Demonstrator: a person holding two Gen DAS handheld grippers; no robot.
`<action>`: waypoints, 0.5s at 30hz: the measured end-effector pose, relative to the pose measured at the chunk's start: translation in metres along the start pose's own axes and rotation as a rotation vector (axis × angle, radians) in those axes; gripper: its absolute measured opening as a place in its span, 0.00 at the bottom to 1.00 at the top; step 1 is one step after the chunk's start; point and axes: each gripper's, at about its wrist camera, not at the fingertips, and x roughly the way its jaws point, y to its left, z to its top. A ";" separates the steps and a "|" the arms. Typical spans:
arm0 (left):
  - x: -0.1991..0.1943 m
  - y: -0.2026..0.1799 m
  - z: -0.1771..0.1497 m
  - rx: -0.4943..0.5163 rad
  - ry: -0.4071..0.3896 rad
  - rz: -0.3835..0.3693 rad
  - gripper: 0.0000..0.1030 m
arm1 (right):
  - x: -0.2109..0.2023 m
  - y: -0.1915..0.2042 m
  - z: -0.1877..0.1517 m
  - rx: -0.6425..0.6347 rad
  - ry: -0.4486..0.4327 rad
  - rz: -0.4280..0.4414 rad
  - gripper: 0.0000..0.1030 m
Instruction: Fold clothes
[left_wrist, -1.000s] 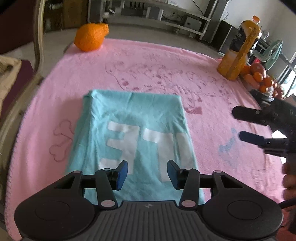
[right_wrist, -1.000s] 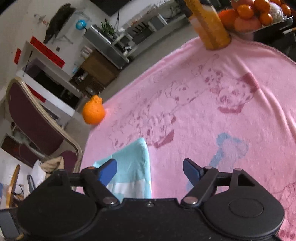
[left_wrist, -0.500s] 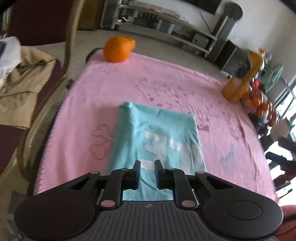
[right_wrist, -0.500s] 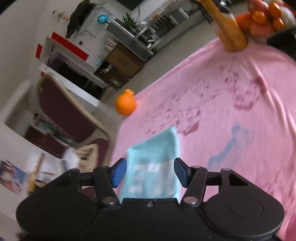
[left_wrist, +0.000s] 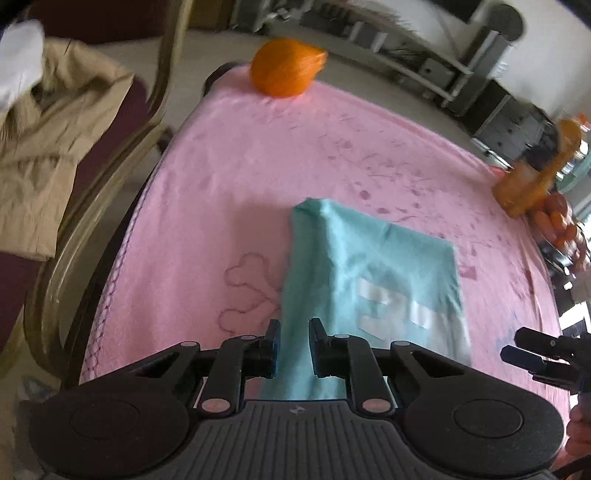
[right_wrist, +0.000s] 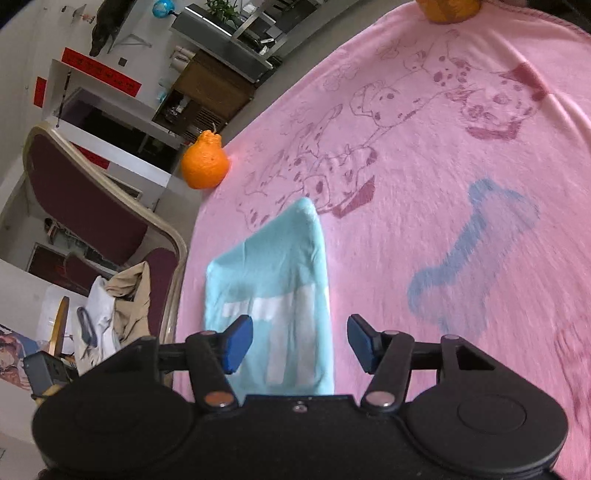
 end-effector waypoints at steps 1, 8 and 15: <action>0.002 0.002 0.000 -0.008 0.014 0.007 0.16 | 0.004 -0.001 0.002 -0.004 -0.001 0.003 0.55; 0.003 0.009 -0.003 -0.013 0.030 -0.055 0.27 | 0.031 -0.006 0.008 -0.034 0.028 -0.003 0.55; 0.010 0.007 0.000 -0.032 0.035 -0.120 0.36 | 0.039 -0.007 0.005 -0.039 0.056 0.028 0.52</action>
